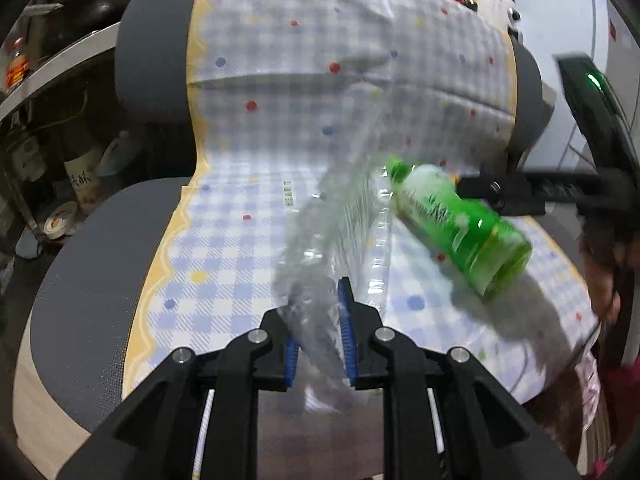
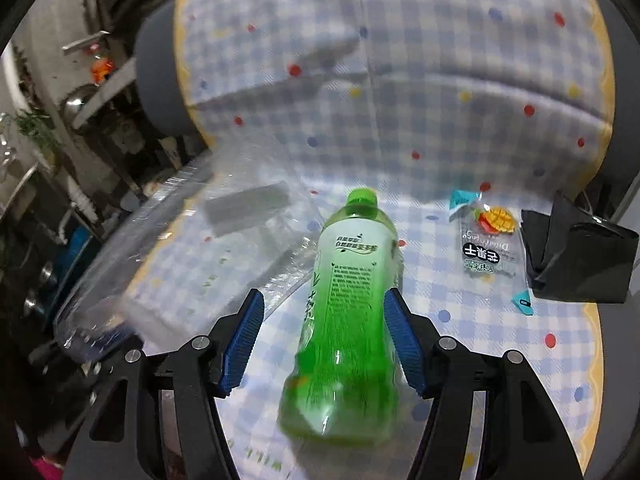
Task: Collect trash
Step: 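Grasp the green tea bottle with the right gripper while the left holds the clamshell, then carry both items to the pink bin and open the left gripper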
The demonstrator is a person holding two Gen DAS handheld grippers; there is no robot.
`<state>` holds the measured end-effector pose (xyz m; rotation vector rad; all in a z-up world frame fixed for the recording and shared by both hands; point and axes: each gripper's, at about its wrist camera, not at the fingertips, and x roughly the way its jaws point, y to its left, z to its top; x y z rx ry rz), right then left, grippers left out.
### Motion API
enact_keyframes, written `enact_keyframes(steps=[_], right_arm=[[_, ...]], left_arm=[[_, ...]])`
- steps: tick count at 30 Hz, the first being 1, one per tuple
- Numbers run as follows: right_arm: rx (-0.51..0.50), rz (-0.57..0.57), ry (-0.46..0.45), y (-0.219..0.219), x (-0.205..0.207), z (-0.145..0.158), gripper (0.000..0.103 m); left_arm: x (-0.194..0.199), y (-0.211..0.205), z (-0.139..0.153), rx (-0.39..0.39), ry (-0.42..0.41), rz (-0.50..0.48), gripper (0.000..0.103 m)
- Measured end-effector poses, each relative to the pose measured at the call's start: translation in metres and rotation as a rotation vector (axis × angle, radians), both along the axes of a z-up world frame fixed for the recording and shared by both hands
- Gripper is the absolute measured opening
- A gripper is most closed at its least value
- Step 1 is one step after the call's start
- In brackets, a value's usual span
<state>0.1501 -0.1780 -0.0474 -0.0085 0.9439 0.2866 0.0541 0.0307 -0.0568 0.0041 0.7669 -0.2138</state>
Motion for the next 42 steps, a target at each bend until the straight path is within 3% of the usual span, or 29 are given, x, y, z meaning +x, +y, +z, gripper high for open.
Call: enact_keyframes(steps=[4, 8, 13, 20, 27, 34, 42], right_arm=[[-0.006, -0.047, 0.042, -0.005, 0.012, -0.014, 0.063], [0.012, -0.043, 0.105, -0.007, 0.017, -0.035, 0.064], [0.015, -0.054, 0.029, -0.011, -0.002, -0.027, 0.060], [0.076, -0.112, -0.118, -0.045, -0.065, 0.017, 0.060], [0.128, -0.263, -0.228, -0.123, -0.151, 0.050, 0.060], [0.067, -0.497, -0.347, -0.201, -0.242, 0.070, 0.060], [0.002, -0.788, -0.414, -0.275, -0.347, 0.069, 0.060]], left_arm=[[0.002, 0.003, 0.000, -0.007, 0.025, -0.016, 0.017], [0.001, 0.008, 0.003, -0.075, 0.009, 0.023, 0.015], [-0.002, 0.006, 0.021, -0.116, -0.062, 0.058, 0.014], [-0.017, -0.014, 0.052, -0.177, -0.153, 0.022, 0.013], [-0.033, -0.080, 0.070, -0.186, -0.181, -0.128, 0.014], [-0.056, -0.174, 0.069, -0.197, -0.175, -0.356, 0.014], [-0.096, -0.288, 0.041, -0.159, -0.074, -0.677, 0.014]])
